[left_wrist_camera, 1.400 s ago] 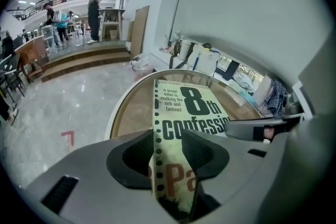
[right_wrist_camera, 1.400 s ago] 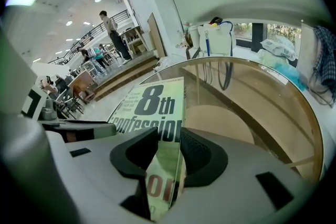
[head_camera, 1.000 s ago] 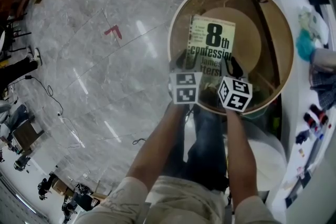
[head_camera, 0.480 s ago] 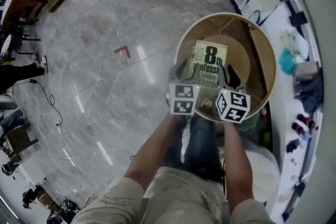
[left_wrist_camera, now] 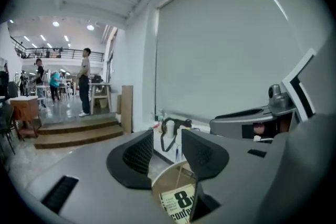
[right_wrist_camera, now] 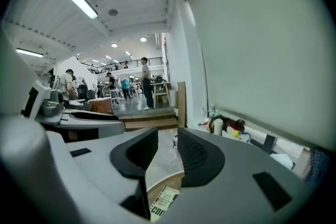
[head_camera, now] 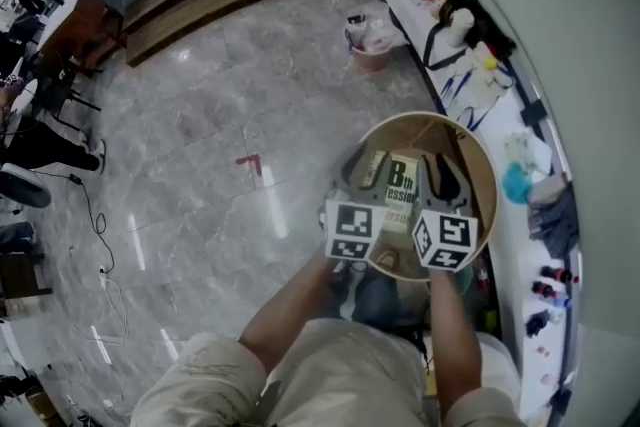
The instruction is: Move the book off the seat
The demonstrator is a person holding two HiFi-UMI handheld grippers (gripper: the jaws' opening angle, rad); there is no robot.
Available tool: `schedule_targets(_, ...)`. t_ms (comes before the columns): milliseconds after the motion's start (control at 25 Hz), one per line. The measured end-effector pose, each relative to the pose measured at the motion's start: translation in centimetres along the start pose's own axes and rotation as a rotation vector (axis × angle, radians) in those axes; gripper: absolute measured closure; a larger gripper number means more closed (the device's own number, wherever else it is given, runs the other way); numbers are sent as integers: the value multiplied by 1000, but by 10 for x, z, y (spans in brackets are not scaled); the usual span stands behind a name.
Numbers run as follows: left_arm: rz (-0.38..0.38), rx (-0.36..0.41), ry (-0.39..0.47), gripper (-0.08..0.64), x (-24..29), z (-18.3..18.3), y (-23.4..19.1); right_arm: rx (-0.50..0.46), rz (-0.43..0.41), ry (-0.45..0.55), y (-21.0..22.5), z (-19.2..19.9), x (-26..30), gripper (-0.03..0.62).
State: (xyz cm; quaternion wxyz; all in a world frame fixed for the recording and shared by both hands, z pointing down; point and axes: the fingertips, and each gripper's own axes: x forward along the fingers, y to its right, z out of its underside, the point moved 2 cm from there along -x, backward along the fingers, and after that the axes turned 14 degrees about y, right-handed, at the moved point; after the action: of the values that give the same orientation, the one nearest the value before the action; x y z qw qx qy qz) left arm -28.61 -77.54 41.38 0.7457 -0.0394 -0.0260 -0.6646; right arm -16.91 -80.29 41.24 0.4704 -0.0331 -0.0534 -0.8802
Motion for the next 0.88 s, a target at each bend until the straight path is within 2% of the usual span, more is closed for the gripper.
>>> schedule_targets(160,-10,36,132,390,-14,-71,-5,-52,-28,136,-15,-73,-10,472)
schedule_targets(320,-56,84,179,390,-22,-122,-6,-71,-22,252,-15,-128,-27,472)
schedule_targets(400,-65,87,224,391,-27,-147,-6,-90,-21,278,-16,-147,-32,472)
schedule_targets(480,-77,94,280,430,-33,-170,-5,-120,-23,286,-18,-159,-33,474)
schedule_targets(520,-84,98,304,462,-36,-178,-5,-135,-25,290,-19,-163,-34,481)
schedule_targets(600,-97,100,338,514,-42,-191,-3,-131,-24,281,-20,-170,-35,563)
schedule_targets(640,-103,99,350,534,-44,-195,-3,-108,-28,268,-21,-173,-36,576)
schedule_targets(760,-115,93,345,558,-45,-199,-3,-53,-57,266,-27,-187,-35,587)
schedule_targets(880,-127,95,333,558,-44,-196,-4,-89,-87,286,-37,-198,-32,588)
